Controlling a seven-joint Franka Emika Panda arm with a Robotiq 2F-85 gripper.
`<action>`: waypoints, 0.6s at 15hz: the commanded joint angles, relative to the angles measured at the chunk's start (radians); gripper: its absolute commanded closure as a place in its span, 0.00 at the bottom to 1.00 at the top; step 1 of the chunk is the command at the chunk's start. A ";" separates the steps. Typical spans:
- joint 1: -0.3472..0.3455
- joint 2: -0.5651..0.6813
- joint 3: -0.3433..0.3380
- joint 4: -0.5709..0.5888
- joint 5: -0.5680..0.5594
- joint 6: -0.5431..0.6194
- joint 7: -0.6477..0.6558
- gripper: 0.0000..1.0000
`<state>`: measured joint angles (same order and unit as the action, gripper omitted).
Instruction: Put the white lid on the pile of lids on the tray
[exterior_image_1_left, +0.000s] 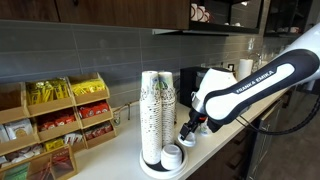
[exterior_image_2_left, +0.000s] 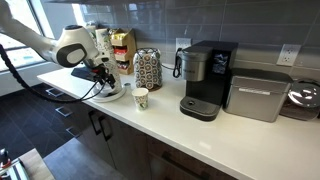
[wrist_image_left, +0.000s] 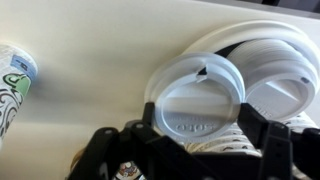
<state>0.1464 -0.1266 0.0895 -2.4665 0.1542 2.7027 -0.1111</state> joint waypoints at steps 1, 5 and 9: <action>0.014 -0.028 -0.003 -0.015 0.031 -0.023 -0.046 0.17; 0.027 -0.027 0.000 -0.006 0.031 -0.028 -0.072 0.16; 0.048 -0.022 0.004 0.007 0.042 -0.033 -0.112 0.17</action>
<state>0.1781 -0.1360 0.0924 -2.4623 0.1604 2.7012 -0.1735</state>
